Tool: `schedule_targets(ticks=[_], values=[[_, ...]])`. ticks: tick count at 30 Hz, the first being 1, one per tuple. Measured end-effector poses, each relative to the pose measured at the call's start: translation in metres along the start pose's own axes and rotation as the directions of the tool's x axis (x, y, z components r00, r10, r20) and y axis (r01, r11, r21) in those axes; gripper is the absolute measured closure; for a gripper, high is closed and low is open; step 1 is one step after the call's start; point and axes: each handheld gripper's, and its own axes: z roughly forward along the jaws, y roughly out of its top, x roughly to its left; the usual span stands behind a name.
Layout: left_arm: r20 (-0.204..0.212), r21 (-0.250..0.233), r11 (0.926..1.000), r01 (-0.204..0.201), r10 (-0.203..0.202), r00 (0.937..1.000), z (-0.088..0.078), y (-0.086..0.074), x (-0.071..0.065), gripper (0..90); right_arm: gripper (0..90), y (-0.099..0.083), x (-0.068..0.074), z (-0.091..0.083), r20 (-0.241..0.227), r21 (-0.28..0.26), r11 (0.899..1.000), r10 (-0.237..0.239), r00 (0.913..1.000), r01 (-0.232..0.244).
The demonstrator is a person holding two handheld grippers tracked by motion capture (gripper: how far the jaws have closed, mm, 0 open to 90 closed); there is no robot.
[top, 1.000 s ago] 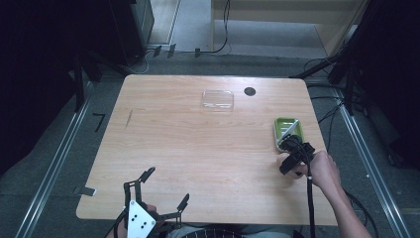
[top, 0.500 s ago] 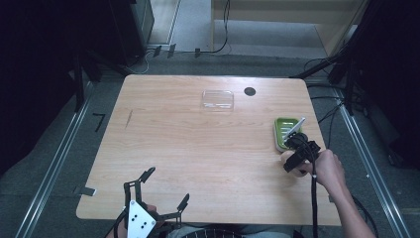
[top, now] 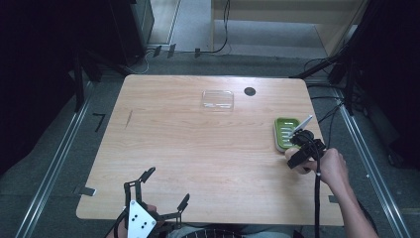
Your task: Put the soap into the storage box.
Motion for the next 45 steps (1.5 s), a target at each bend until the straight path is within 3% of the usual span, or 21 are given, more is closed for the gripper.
schedule_targets(ticks=[22,45], values=[[0.004,-0.001,1.0,-0.001,0.001,1.0,0.0,0.0,0.0,0.0,33.8,0.001,-0.011,-0.003,0.016,-0.043,0.998,0.048,0.9987,-0.047],[0.006,-0.001,1.0,-0.001,0.001,1.0,0.001,0.0,0.0,0.0,33.8,0.005,-0.018,-0.01,0.012,-0.107,0.989,0.103,0.9946,-0.101]])
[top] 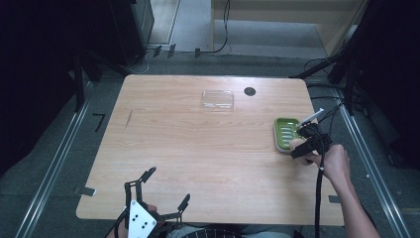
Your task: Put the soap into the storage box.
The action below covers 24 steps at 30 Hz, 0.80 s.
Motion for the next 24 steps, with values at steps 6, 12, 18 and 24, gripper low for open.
schedule_targets(ticks=[6,12,18,24], values=[[-0.001,0.002,1.0,-0.001,0.001,1.0,0.0,0.0,0.0,0.0,33.8,0.004,0.0,-0.002,0.003,-0.016,1.0,0.007,1.0,-0.007],[-0.001,0.005,1.0,-0.002,0.002,1.0,0.0,0.0,0.0,0.0,33.8,0.009,-0.001,-0.003,0.004,-0.025,1.0,0.016,0.9999,-0.016],[-0.002,0.004,1.0,-0.001,0.001,1.0,0.0,0.0,0.0,0.0,33.8,0.015,-0.002,-0.002,0.003,-0.035,0.999,0.025,0.9997,-0.025],[-0.003,0.003,1.0,0.0,0.0,1.0,0.0,0.0,0.0,0.0,33.8,0.021,-0.002,-0.001,0.0,-0.049,0.999,0.022,0.9998,-0.022]])
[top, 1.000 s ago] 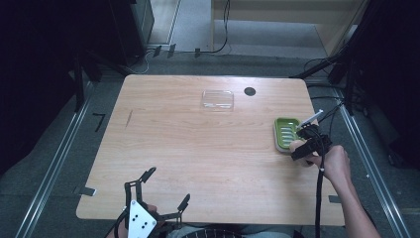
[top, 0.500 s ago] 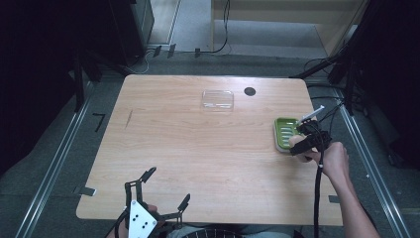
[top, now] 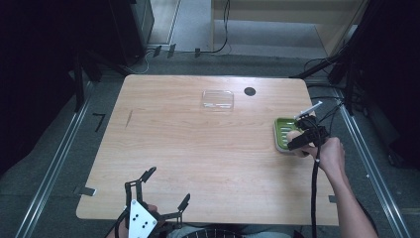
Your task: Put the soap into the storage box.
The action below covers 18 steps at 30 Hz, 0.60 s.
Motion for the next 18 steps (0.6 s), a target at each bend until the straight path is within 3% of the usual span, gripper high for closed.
schedule_targets(ticks=[12,18], values=[[0.0,0.001,1.0,0.002,-0.002,1.0,0.0,0.0,0.0,0.0,33.8,0.009,-0.002,-0.001,-0.003,-0.026,1.0,0.006,1.0,-0.006],[0.001,0.001,1.0,0.002,-0.002,1.0,0.0,0.0,0.0,0.0,33.8,0.014,-0.003,0.001,-0.009,-0.038,0.999,0.032,0.9994,-0.032]])
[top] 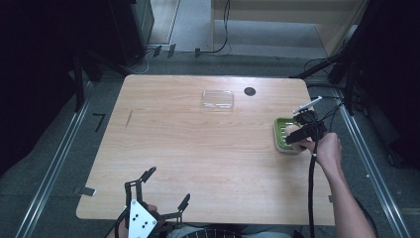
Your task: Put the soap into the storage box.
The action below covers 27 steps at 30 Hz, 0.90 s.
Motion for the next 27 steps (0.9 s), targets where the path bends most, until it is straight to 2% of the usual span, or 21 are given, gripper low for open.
schedule_targets(ticks=[16,21,27], values=[[-0.003,0.002,1.0,0.0,0.0,1.0,0.0,0.0,0.0,0.0,33.8,0.012,-0.001,0.01,-0.02,-0.036,0.998,0.051,0.9985,-0.052],[-0.002,0.001,1.0,0.001,-0.001,1.0,0.0,0.0,0.0,0.0,33.8,0.017,-0.001,0.015,-0.024,-0.054,0.995,0.088,0.9959,-0.089],[-0.002,0.001,1.0,0.002,-0.002,1.0,0.0,0.0,0.001,0.0,33.8,0.02,0.001,0.019,-0.02,-0.067,0.992,0.109,0.9939,-0.11]])
